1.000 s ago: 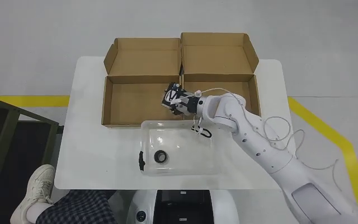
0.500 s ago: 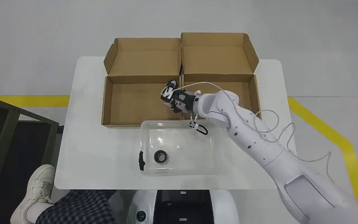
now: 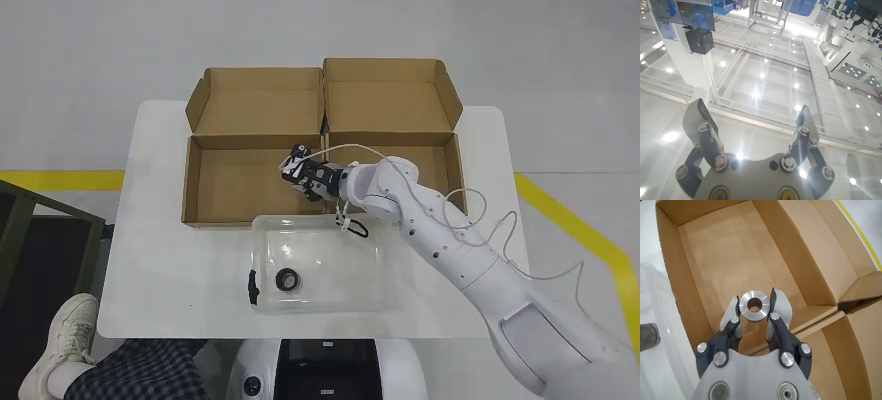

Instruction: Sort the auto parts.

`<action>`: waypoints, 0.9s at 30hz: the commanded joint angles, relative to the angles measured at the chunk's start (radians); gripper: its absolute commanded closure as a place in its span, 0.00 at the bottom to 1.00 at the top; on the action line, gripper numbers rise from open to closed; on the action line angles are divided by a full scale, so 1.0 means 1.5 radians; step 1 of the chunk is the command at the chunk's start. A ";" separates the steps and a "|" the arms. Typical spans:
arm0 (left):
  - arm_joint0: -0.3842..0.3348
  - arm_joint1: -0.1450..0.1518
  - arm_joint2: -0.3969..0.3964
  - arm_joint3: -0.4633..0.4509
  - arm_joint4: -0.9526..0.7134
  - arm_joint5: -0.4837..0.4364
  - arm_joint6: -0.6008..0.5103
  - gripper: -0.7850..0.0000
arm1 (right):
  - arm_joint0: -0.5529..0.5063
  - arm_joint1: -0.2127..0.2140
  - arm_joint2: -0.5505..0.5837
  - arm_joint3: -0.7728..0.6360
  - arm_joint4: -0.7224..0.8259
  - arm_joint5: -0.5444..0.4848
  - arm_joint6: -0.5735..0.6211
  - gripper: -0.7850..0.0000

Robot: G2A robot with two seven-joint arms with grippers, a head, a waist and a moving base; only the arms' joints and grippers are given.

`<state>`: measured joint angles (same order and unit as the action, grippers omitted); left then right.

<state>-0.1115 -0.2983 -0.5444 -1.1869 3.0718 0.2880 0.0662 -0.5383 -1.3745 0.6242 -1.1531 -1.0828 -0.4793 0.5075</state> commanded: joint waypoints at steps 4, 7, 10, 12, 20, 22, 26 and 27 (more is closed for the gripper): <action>0.000 0.000 0.000 0.000 0.000 0.000 0.000 0.00 | 0.004 -0.007 -0.003 0.011 -0.004 -0.004 0.004 0.70; 0.000 0.000 0.000 0.000 0.000 0.000 0.000 0.00 | 0.005 -0.010 -0.002 0.012 -0.007 -0.006 0.006 0.65; 0.000 0.000 0.000 0.000 0.000 0.000 0.000 0.00 | 0.005 -0.012 0.000 0.011 -0.013 -0.006 0.011 0.62; 0.000 0.000 0.000 0.000 0.000 0.000 0.000 0.00 | 0.004 -0.013 0.002 0.012 -0.016 -0.007 0.012 0.62; 0.000 0.000 0.000 0.000 0.000 0.000 0.000 0.00 | -0.009 -0.007 0.032 -0.047 -0.028 -0.012 0.019 0.61; 0.000 0.000 0.000 0.000 0.000 0.000 0.000 0.00 | -0.022 0.000 0.049 -0.086 -0.034 -0.015 0.028 0.61; 0.000 0.000 0.000 0.000 0.000 0.000 0.000 0.00 | -0.060 0.017 0.086 -0.179 -0.045 -0.030 0.060 0.61; 0.000 0.000 0.000 0.000 0.000 0.000 0.000 0.00 | -0.073 0.022 0.095 -0.203 -0.046 -0.036 0.069 0.60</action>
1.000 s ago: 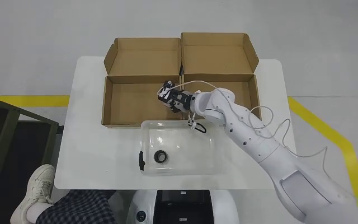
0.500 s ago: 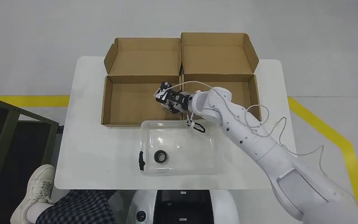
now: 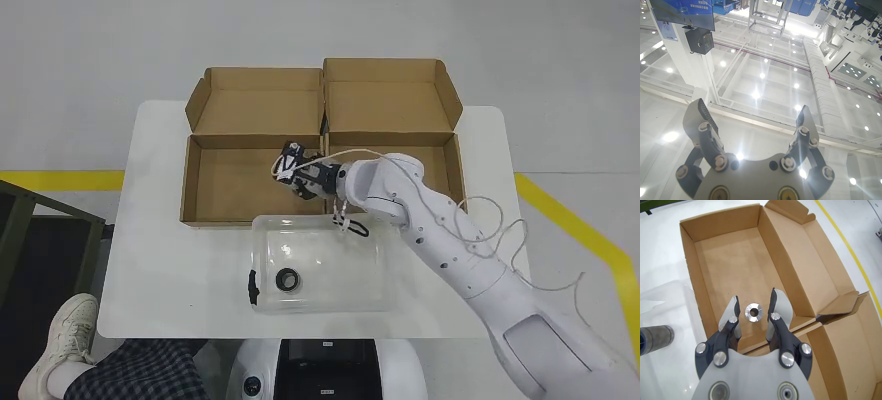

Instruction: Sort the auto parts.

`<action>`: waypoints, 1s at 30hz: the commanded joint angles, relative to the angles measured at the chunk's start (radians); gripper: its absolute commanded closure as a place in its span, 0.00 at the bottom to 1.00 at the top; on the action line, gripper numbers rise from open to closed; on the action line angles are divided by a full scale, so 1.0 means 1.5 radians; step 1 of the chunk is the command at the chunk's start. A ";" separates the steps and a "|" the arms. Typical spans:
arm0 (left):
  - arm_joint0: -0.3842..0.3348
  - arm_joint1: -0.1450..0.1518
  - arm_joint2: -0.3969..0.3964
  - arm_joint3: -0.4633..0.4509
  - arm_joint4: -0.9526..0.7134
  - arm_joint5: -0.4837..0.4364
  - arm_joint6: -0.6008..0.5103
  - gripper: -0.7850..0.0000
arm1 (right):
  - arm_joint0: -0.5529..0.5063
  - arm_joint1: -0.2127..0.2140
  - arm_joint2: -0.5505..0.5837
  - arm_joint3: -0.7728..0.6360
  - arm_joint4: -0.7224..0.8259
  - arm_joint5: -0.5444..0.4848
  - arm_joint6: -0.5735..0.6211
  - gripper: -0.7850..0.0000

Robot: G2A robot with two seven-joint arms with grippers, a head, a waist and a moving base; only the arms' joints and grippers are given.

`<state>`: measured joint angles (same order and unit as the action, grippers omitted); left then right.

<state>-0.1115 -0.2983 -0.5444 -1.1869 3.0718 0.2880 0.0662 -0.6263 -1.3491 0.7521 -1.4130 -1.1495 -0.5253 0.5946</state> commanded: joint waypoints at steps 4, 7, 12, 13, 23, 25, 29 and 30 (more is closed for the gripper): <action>0.000 0.000 0.000 0.000 0.000 0.000 0.000 0.00 | -0.075 0.023 0.041 -0.131 -0.009 -0.038 0.046 0.60; 0.000 0.000 0.000 0.000 0.000 0.000 0.000 0.00 | -0.119 0.035 0.054 -0.187 -0.016 -0.068 0.064 0.60; 0.000 0.000 0.000 0.000 0.000 0.000 0.000 0.00 | -0.174 0.048 0.070 -0.248 -0.028 -0.101 0.069 0.60; 0.000 0.000 0.000 0.000 0.000 0.000 0.000 0.00 | -0.183 0.050 0.071 -0.259 -0.028 -0.108 0.068 0.60; 0.000 0.000 0.000 0.000 0.000 0.000 0.000 0.00 | -0.243 0.066 0.079 -0.294 -0.029 -0.164 0.062 0.59; 0.000 0.000 0.000 0.000 0.000 0.000 0.000 0.00 | -0.250 0.068 0.079 -0.297 -0.032 -0.173 0.059 0.58; 0.000 0.000 0.000 0.000 0.000 0.000 0.000 0.00 | -0.271 0.073 0.065 -0.310 -0.065 -0.196 0.058 0.58; 0.000 0.000 0.000 0.000 0.000 0.000 0.000 0.00 | -0.275 0.073 0.059 -0.310 -0.073 -0.197 0.055 0.57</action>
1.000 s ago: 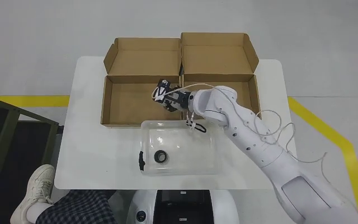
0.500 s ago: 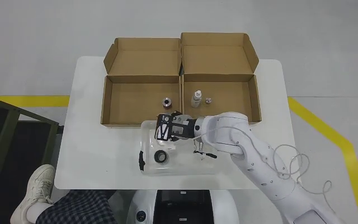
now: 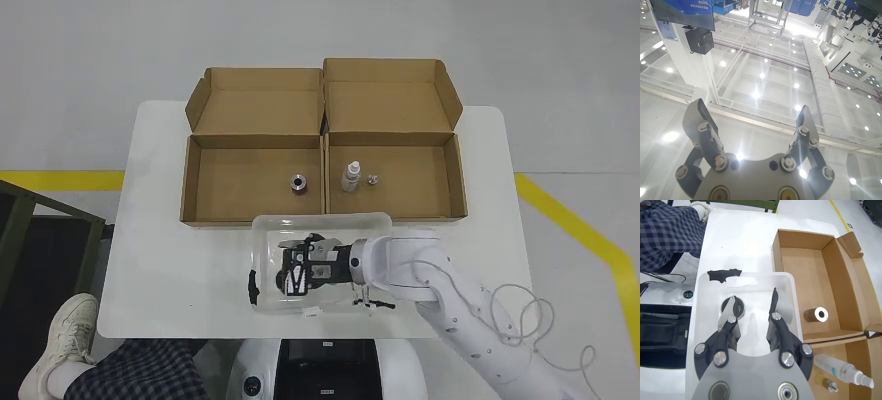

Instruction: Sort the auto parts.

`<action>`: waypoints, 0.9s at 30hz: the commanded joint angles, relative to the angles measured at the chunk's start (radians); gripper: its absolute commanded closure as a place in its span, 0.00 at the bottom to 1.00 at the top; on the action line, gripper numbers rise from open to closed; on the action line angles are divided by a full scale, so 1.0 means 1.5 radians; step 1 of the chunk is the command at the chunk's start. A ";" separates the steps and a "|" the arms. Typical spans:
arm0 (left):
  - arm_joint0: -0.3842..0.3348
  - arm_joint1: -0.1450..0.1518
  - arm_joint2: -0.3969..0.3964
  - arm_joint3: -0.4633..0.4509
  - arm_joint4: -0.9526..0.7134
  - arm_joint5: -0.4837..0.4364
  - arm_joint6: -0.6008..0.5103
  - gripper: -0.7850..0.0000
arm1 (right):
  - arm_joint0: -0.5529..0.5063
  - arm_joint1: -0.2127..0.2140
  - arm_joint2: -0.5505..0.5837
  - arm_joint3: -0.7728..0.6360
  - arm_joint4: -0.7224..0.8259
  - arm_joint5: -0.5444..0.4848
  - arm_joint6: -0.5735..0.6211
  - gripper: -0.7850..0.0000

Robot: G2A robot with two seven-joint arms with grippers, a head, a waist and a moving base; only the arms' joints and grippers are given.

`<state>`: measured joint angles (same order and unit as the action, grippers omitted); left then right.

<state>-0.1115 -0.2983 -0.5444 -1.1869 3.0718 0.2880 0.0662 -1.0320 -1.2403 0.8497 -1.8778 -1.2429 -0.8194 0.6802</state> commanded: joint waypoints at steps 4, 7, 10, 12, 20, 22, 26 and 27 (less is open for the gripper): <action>0.000 0.000 0.000 0.000 0.000 0.000 0.000 0.00 | -0.012 0.001 -0.018 0.007 -0.022 -0.003 -0.016 0.56; 0.000 0.000 0.000 0.000 0.000 0.000 0.000 0.00 | -0.012 0.002 -0.023 0.012 -0.029 -0.004 -0.023 0.56; 0.000 0.000 0.000 0.000 0.000 0.000 0.000 0.00 | -0.009 0.002 -0.025 0.018 -0.034 -0.003 -0.026 0.55; 0.000 0.000 0.000 0.000 0.000 0.000 0.000 0.00 | -0.007 0.002 -0.024 0.022 -0.033 -0.003 -0.029 0.54; 0.000 0.000 0.000 0.000 0.000 0.000 0.000 0.00 | 0.003 0.002 -0.032 0.050 -0.025 -0.008 -0.030 0.53; 0.000 0.000 0.000 0.000 0.000 0.000 0.000 0.00 | 0.006 0.002 -0.035 0.055 -0.021 -0.009 -0.030 0.53; 0.000 0.000 0.000 0.000 0.000 0.000 0.000 0.00 | 0.008 0.002 -0.041 0.061 -0.016 -0.012 -0.029 0.53; 0.000 0.000 0.000 0.000 0.000 0.000 0.000 0.00 | 0.009 0.002 -0.042 0.062 -0.015 -0.012 -0.028 0.52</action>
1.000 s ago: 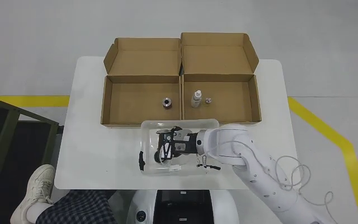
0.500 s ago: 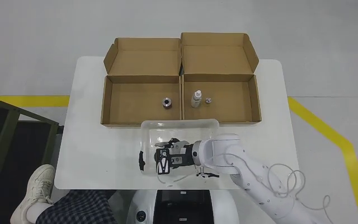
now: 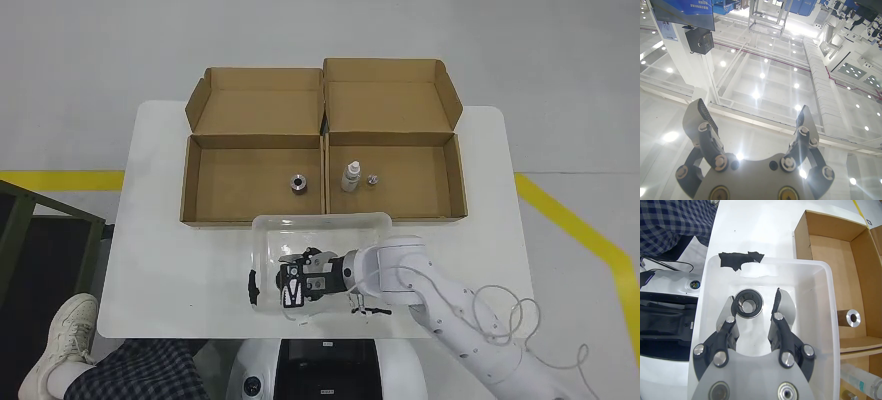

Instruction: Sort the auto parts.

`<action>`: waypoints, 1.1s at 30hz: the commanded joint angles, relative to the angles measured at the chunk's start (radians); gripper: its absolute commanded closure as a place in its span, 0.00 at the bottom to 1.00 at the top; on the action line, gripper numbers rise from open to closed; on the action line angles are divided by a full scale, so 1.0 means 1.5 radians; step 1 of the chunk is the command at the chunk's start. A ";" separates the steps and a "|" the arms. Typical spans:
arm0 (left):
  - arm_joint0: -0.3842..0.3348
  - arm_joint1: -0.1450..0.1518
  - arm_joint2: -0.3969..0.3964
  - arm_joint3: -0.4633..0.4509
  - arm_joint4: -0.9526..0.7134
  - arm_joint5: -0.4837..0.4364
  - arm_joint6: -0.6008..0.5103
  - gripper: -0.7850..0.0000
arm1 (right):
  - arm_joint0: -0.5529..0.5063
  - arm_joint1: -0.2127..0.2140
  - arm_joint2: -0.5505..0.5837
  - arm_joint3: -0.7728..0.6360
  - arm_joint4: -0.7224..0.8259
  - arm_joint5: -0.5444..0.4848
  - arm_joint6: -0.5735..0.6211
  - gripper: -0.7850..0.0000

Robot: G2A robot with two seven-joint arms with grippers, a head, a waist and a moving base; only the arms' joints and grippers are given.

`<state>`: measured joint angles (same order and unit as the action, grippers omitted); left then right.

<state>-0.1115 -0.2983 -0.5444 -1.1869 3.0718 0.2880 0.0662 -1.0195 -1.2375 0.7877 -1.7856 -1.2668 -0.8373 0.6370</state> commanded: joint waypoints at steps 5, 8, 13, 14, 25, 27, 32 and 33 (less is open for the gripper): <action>0.000 0.000 0.000 0.000 0.000 0.000 0.000 0.00 | 0.002 0.000 -0.008 0.006 0.006 -0.002 -0.001 0.50; 0.000 0.000 0.000 0.000 0.000 0.000 0.000 0.00 | 0.004 -0.001 -0.014 0.013 0.006 -0.002 -0.001 0.49; 0.000 0.000 0.000 0.000 0.000 0.000 0.000 0.00 | 0.010 -0.003 -0.026 0.027 0.005 0.003 -0.003 0.44; 0.000 0.000 0.000 0.000 0.000 0.000 0.000 0.00 | 0.012 -0.003 -0.028 0.030 0.004 0.003 -0.003 0.43; 0.000 0.000 0.000 0.000 0.000 0.000 0.000 0.00 | 0.040 -0.013 -0.055 0.077 -0.012 0.023 -0.013 0.37; 0.000 0.000 0.000 0.000 0.000 0.000 0.000 0.00 | 0.044 -0.015 -0.061 0.085 -0.015 0.025 -0.016 0.36; 0.000 0.000 0.000 0.000 0.000 0.000 0.000 0.00 | 0.054 -0.021 -0.074 0.109 -0.021 0.033 -0.027 0.36; 0.000 0.000 0.000 0.000 0.000 0.000 0.000 0.00 | 0.056 -0.022 -0.075 0.112 -0.022 0.034 -0.028 0.40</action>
<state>-0.1115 -0.2983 -0.5444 -1.1869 3.0718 0.2880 0.0662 -0.9380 -1.2690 0.6765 -1.6226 -1.2985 -0.7874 0.5970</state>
